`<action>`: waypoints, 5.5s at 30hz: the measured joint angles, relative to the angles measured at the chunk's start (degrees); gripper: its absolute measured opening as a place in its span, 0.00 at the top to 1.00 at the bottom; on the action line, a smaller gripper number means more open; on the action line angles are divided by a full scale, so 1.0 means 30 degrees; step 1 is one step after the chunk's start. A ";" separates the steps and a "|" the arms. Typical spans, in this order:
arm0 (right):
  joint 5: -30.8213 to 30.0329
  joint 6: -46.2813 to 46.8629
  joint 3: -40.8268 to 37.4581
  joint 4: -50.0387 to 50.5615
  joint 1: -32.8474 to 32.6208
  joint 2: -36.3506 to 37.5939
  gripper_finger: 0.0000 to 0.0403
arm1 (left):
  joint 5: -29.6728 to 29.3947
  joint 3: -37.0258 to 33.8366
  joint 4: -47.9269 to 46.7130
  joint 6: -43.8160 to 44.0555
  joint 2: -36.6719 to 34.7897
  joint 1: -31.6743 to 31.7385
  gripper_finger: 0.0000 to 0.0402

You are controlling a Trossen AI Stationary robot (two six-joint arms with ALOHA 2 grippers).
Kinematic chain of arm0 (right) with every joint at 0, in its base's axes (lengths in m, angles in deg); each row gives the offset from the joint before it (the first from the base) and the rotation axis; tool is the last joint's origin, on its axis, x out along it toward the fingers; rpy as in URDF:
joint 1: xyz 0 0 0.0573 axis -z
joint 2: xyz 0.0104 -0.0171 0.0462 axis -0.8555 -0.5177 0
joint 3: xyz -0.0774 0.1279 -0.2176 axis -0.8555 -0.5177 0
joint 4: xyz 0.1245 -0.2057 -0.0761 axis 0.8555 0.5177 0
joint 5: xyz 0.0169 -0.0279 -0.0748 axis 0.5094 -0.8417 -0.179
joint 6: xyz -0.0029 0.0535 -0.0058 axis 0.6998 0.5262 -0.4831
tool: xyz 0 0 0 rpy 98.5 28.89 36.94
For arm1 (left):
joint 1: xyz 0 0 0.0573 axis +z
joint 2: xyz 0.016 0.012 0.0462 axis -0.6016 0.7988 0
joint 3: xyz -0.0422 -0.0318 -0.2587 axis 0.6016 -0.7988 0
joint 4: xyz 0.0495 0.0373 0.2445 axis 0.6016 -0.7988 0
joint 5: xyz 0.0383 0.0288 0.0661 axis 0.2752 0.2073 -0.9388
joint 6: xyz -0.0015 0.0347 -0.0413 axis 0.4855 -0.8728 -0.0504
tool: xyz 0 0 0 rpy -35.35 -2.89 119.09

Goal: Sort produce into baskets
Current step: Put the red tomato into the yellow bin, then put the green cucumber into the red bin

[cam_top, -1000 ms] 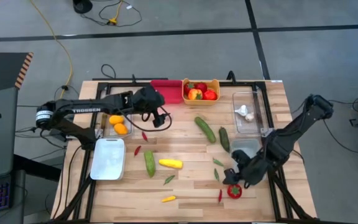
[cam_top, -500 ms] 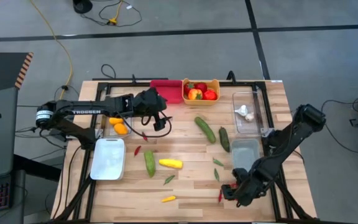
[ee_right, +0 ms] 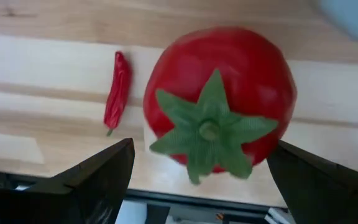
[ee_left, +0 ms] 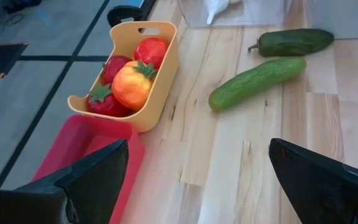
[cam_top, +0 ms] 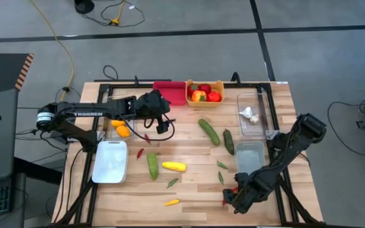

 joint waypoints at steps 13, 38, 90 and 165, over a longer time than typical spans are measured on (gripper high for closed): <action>-0.0219 -0.0011 0.0000 0.1085 0.0168 -0.0306 0.04 | -0.0001 0.0000 -0.0093 0.0000 0.0006 0.0000 0.06; -0.0211 -0.0211 0.0000 0.1338 0.0168 -0.0306 0.20 | 0.0005 0.0007 -0.0101 0.0000 0.0006 0.0000 0.06; -1.1596 -3.4440 -0.0007 -0.3259 1.9578 0.6096 0.18 | -0.0013 0.0010 -0.0499 -0.0862 0.0013 0.0005 0.06; -1.1003 -3.5569 0.0000 -0.3446 2.3587 0.5367 0.02 | 0.5178 0.0015 -0.8536 -0.1763 -0.0030 -0.6243 0.06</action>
